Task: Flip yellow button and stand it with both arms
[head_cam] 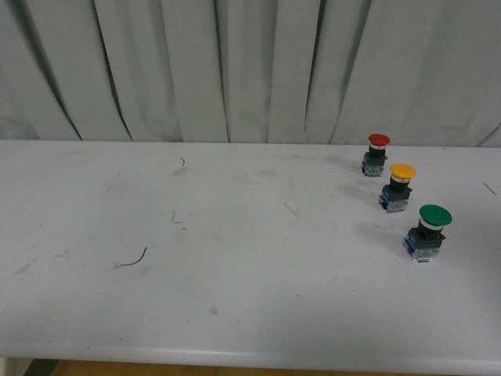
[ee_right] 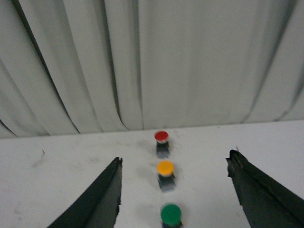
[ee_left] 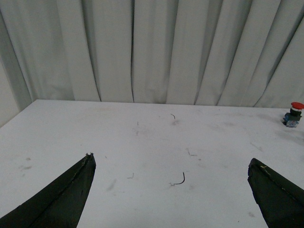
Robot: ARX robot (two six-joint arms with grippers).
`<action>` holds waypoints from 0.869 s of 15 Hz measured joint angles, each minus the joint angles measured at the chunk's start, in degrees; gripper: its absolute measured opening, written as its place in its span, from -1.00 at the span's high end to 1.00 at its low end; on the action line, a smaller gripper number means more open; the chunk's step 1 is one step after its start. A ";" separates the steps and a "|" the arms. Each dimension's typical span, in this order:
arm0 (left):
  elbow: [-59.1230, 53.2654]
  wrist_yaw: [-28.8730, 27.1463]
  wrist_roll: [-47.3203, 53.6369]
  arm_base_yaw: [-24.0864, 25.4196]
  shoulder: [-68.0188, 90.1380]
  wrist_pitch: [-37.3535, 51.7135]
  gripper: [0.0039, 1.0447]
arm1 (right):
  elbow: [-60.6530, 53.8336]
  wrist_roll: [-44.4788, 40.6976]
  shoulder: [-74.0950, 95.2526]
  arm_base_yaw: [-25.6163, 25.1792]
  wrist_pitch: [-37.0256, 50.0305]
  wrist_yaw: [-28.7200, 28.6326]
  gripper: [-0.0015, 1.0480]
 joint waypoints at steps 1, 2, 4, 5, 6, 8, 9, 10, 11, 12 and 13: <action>0.00 -0.02 0.00 0.00 0.00 0.00 -0.88 | -5.60 -1.81 -8.90 1.92 -4.48 3.56 -0.11; 0.00 0.02 0.00 0.00 0.00 0.00 -0.88 | -10.64 -2.93 -17.38 2.67 -5.29 3.56 0.17; 0.00 -0.02 0.00 0.00 0.00 0.00 -0.88 | -16.13 -3.69 -24.33 -0.50 -3.43 1.64 0.73; 0.00 0.00 0.00 0.00 0.00 0.00 -0.88 | -18.75 -3.85 -25.62 -1.36 -3.56 0.15 0.97; 0.00 0.00 0.00 0.00 0.00 0.00 -0.88 | -21.09 -4.02 -27.08 -2.36 -3.72 -0.76 0.97; 0.00 0.00 0.00 0.00 0.00 0.00 -0.88 | -23.74 -4.07 -31.67 -5.79 -4.02 -5.35 0.96; 0.00 0.00 0.00 0.00 0.00 0.00 -0.88 | -25.07 -4.09 -33.24 -9.16 -4.52 -7.23 0.96; 0.00 0.00 0.00 0.00 0.00 -0.02 -0.88 | -26.21 -4.09 -34.53 -9.68 -5.20 -7.28 0.96; 0.00 0.00 0.00 0.00 0.00 0.00 -0.88 | -26.95 -4.09 -35.82 -9.29 -5.75 -7.87 0.96; 0.00 0.00 0.00 0.00 0.00 0.00 -0.88 | -27.67 -4.09 -37.38 -9.33 -6.43 -7.85 0.96; 0.00 -0.02 0.00 0.00 0.00 0.00 -0.88 | -28.35 -4.09 -39.08 -9.33 -7.26 -7.80 0.96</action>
